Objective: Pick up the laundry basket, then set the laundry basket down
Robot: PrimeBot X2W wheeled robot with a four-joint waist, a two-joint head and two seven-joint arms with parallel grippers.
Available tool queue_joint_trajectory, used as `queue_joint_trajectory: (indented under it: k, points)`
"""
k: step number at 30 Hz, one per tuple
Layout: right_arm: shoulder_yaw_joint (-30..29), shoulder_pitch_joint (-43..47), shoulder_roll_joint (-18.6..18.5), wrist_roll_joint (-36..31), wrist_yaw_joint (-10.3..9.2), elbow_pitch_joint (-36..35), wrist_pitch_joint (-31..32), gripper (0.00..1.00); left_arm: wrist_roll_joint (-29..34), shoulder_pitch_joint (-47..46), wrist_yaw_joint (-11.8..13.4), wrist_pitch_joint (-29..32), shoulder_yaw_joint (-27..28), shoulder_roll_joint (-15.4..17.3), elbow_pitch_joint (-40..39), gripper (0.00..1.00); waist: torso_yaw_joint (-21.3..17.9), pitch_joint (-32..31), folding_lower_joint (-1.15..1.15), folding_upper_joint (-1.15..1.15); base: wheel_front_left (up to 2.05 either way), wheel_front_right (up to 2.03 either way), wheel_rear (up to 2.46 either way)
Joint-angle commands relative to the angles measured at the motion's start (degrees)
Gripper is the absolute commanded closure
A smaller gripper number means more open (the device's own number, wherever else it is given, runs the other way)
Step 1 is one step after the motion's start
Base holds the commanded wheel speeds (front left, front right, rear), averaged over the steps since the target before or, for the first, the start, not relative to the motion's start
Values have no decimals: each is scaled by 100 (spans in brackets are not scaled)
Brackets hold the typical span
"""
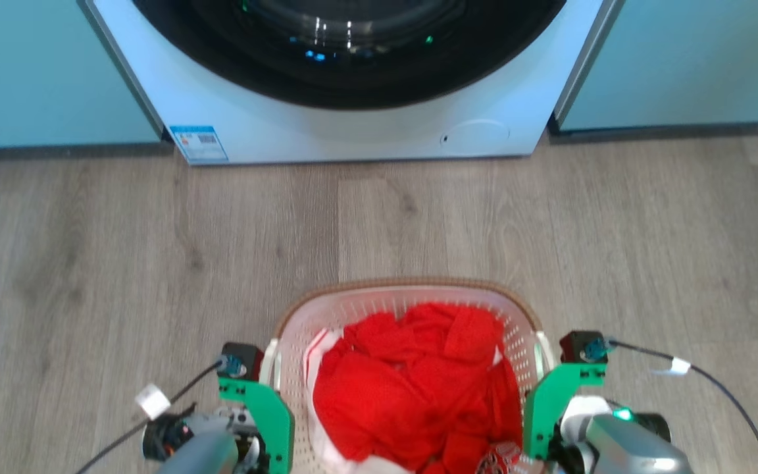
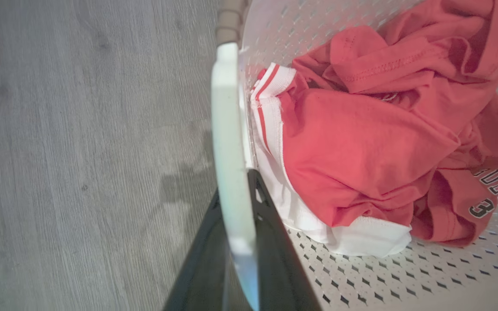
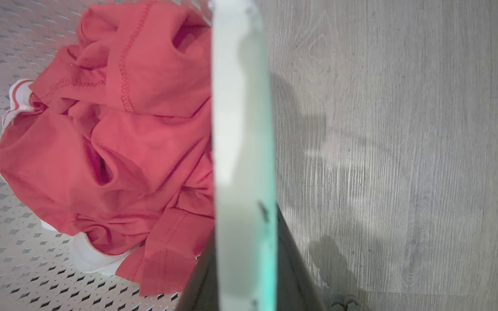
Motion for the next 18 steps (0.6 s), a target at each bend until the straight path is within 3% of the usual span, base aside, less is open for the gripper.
queue_joint_trajectory:
  k: [1,18]
  points:
    - [141,90,10,66,-8,-46,-1,100,-49,-28,6,-15,77,177,-13,100,-24,-185,1,-1,0,0,0]
    - [873,259,10,730,-8,49,128,100,-318,294,-6,164,-276,177,37,100,-21,-820,1,-1,0,0,0]
